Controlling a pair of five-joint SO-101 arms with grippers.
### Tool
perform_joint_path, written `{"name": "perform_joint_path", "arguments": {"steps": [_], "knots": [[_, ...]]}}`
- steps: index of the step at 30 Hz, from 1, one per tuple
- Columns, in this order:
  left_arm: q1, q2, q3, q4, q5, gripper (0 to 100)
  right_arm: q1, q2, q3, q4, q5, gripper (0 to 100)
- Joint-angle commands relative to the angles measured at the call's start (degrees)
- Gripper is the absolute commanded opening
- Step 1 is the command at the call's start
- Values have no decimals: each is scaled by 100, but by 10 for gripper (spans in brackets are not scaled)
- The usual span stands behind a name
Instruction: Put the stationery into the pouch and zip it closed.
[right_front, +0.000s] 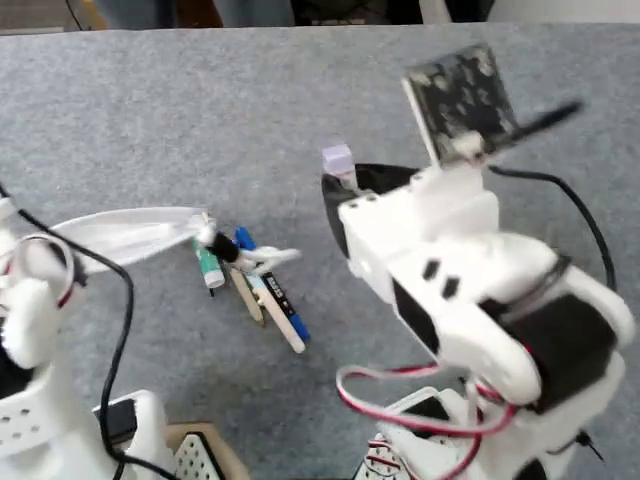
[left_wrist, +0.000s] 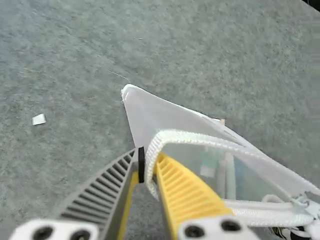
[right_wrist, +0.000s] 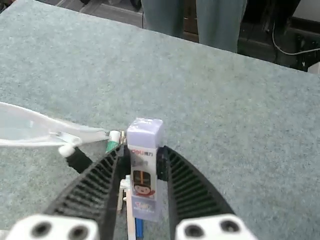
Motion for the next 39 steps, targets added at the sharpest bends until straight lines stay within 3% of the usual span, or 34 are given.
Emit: {"name": "perform_joint_path", "arguments": {"steps": [1,5,9,15,21,25,33,39], "knots": [[1165,18,-365,35,695,27,62,-277,198,-9,-9,12],[1851,79,-505,35,1134,28,62,-453,391,-9,-18,12],[1903,422,48,35,1152,28,35,-549,435,-9,-18,12],[1903,1081,980,18,607,28,-44,-462,435,-563,-9,12],[1903,1345,875,18,607,29,-1565,-66,453,-1512,-18,12],[1956,1222,637,18,607,29,-2048,347,426,-1890,-44,12],[2782,53,-374,26,642,28,-1653,-207,119,-2277,-44,12],[3987,-633,-998,26,1749,28,-818,-927,163,-2286,-53,12]]}}
